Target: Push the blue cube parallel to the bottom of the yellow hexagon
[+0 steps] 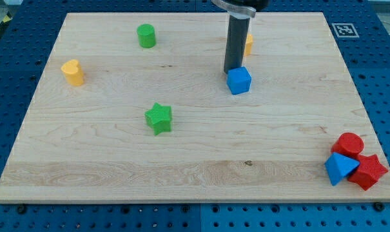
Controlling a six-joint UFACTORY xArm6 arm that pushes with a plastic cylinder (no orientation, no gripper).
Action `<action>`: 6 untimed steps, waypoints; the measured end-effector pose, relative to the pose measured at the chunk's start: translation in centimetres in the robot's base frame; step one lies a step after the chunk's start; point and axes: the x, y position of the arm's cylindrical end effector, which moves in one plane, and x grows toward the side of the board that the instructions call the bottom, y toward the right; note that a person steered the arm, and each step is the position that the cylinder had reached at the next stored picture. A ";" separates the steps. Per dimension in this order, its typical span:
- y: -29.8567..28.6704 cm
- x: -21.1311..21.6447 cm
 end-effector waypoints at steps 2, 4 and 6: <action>0.4 1.8; 1.4 3.9; 1.3 6.6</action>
